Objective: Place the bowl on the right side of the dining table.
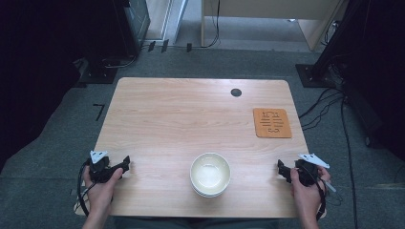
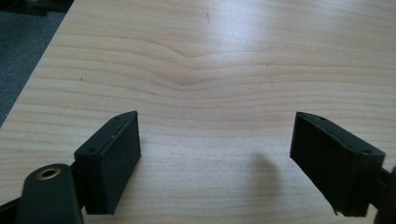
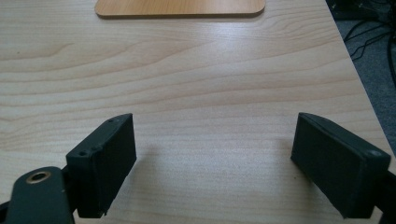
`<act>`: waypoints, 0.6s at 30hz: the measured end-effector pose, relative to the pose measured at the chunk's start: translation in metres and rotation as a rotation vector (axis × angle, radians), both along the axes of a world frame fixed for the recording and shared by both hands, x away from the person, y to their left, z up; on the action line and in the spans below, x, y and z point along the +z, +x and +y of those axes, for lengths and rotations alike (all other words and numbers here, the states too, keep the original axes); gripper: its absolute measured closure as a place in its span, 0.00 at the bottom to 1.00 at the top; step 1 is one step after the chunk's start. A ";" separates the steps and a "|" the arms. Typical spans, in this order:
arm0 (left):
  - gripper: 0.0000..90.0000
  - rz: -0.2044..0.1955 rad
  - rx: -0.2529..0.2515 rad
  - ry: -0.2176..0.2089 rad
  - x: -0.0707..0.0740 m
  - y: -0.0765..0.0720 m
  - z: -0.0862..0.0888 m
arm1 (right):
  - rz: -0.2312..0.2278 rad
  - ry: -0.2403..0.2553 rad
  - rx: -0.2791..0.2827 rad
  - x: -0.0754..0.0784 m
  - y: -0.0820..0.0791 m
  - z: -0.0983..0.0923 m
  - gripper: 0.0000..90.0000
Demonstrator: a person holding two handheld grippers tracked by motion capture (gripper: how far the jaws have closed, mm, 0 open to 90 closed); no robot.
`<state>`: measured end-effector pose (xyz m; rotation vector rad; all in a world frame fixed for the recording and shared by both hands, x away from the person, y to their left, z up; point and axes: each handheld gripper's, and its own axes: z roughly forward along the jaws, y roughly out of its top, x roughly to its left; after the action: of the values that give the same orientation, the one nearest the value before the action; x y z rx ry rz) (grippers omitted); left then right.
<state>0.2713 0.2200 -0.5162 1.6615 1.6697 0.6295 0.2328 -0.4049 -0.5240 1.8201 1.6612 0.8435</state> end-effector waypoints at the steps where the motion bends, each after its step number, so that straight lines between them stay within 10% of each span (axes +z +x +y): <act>1: 0.17 0.000 0.000 0.000 0.000 0.000 0.000 | 0.000 0.000 0.000 0.000 0.000 0.000 0.15; 6: 0.12 -0.040 0.009 -0.042 0.007 -0.006 0.000 | 0.022 -0.065 -0.025 -0.001 0.003 0.009 0.15; 18: 0.09 -0.116 -0.086 -0.054 0.014 -0.014 -0.022 | -0.044 -0.018 -0.052 0.005 -0.001 0.009 0.19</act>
<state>0.2574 0.1982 -0.5018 1.6182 1.5117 0.6219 0.2322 -0.3955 -0.5187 1.8113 1.5822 0.8374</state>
